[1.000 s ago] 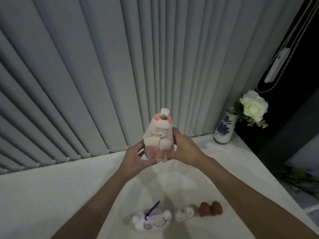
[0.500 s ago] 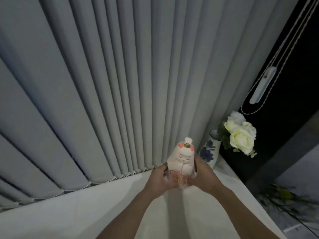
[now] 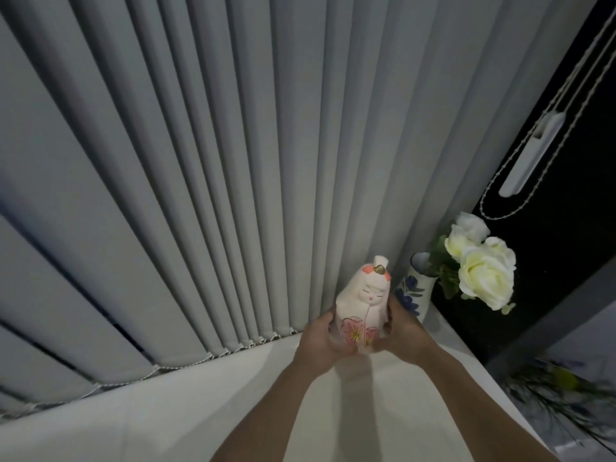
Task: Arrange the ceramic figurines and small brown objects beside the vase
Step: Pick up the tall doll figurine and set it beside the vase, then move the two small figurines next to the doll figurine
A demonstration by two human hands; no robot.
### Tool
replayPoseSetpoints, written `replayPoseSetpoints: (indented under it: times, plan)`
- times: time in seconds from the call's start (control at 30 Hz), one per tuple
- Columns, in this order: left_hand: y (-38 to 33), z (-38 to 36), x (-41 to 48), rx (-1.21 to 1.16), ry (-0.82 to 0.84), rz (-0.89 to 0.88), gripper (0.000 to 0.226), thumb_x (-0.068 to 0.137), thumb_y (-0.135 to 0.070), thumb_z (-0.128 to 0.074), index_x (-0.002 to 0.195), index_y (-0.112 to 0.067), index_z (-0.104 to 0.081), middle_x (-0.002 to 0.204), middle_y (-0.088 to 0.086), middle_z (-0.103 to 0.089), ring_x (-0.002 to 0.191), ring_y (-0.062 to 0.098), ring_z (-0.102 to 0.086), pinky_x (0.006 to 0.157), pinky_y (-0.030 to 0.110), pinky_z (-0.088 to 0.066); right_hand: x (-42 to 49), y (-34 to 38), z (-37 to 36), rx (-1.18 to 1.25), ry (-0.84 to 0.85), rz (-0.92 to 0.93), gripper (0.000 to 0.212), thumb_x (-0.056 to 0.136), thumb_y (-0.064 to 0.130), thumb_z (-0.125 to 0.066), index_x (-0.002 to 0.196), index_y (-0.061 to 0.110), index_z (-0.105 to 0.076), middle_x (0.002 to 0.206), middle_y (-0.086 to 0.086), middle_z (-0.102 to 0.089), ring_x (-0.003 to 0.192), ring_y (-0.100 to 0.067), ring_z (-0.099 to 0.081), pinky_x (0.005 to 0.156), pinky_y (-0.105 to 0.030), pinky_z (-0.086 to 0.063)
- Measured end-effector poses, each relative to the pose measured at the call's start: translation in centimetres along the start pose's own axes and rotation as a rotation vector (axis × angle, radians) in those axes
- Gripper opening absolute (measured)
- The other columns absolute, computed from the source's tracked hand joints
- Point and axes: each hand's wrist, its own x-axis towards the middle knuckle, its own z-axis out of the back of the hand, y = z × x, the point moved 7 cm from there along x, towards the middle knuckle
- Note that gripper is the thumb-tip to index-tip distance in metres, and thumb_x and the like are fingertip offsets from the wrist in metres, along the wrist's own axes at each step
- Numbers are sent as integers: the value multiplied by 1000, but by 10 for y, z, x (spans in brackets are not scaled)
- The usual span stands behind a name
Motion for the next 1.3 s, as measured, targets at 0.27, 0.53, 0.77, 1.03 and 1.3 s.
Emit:
replayPoseSetpoints:
  times: [0.27, 0.53, 0.77, 1.03, 1.3]
  plan:
    - [-10, -5, -9, 150, 26, 16, 90, 60, -27, -87, 136, -23, -38, 120, -6, -63, 112, 14, -59, 91, 26, -49, -15, 4, -5, 63, -12, 16, 87, 71, -1, -76, 139, 20, -25, 134, -8, -49, 125, -29, -48, 101, -49, -48]
    - [-23, 29, -42, 253, -22, 85, 111, 69, -40, -80, 149, -9, -10, 156, 7, -26, 141, 18, -30, 108, 18, -25, -53, 30, -2, -10, -29, 79, 116, 66, 6, -81, 148, 21, -1, 147, -4, -35, 130, -29, -42, 85, -34, -50]
    - [-28, 55, -104, 305, -51, 100, 110, 69, -45, -78, 149, -12, -10, 159, 5, -16, 146, 17, -19, 120, 32, -17, -101, 61, -15, -265, -93, 129, 96, 78, 11, -71, 148, 17, -5, 153, -11, -25, 137, -32, -32, 112, -44, -35]
    - [16, 72, -228, 248, 127, 205, 81, 80, -41, -69, 146, -15, -29, 154, 4, -33, 140, 15, -33, 114, 28, -29, -198, 69, -96, -438, 296, 305, 64, 84, 43, -63, 139, 18, -41, 147, -2, -43, 133, -17, -41, 110, -27, -30]
    - [73, 88, -316, 569, 232, 253, 70, 64, -28, -84, 127, -18, -56, 128, -1, -60, 118, 15, -55, 99, 26, -42, -254, 18, -167, -817, 596, 309, 56, 79, 22, -69, 130, 13, -47, 137, -7, -50, 124, -21, -45, 98, -28, -36]
